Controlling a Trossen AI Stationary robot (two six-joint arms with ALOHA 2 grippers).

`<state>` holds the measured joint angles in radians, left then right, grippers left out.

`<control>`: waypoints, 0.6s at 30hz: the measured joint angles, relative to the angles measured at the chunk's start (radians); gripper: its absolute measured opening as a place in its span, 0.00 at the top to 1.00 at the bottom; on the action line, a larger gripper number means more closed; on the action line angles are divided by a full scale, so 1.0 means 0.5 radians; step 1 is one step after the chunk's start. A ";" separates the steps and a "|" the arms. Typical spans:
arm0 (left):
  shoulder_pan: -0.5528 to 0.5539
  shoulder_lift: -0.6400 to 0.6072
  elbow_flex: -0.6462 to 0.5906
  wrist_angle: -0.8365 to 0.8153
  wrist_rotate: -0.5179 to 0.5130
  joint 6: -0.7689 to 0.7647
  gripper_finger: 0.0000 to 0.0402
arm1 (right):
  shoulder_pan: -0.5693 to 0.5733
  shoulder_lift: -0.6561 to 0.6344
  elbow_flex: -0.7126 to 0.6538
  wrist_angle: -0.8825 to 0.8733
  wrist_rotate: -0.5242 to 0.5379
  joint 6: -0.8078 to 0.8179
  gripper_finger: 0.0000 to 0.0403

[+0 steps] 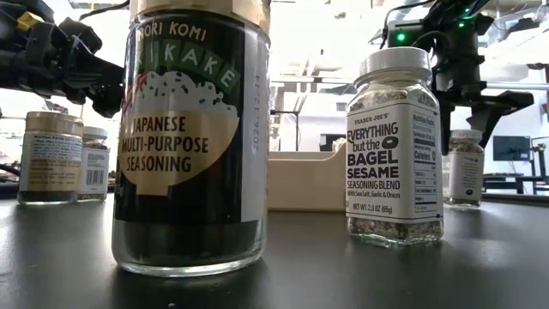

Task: Sort spices by type
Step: Put the white seasoning bottle into the transparent bin

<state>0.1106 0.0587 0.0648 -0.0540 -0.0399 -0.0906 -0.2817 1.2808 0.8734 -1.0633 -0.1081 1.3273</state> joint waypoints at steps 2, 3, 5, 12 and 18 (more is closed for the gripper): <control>0.000 0.001 0.000 0.000 0.000 0.000 0.17 | 0.000 0.000 0.000 0.039 0.000 0.000 0.39; 0.001 0.001 0.000 0.000 0.000 0.000 0.17 | 0.000 0.000 0.001 0.055 0.000 0.000 0.39; 0.000 0.001 0.000 0.000 -0.001 -0.001 0.17 | 0.000 0.000 0.001 0.084 0.000 0.000 0.39; 0.000 0.001 0.000 0.000 0.000 -0.001 0.17 | 0.001 0.000 0.001 0.073 0.001 0.000 0.39; 0.000 0.001 0.000 0.000 -0.001 -0.001 0.17 | 0.014 0.000 0.001 -0.013 -0.020 0.027 0.39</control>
<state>0.1108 0.0589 0.0647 -0.0540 -0.0401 -0.0910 -0.2749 1.2808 0.8738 -1.0697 -0.1184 1.3406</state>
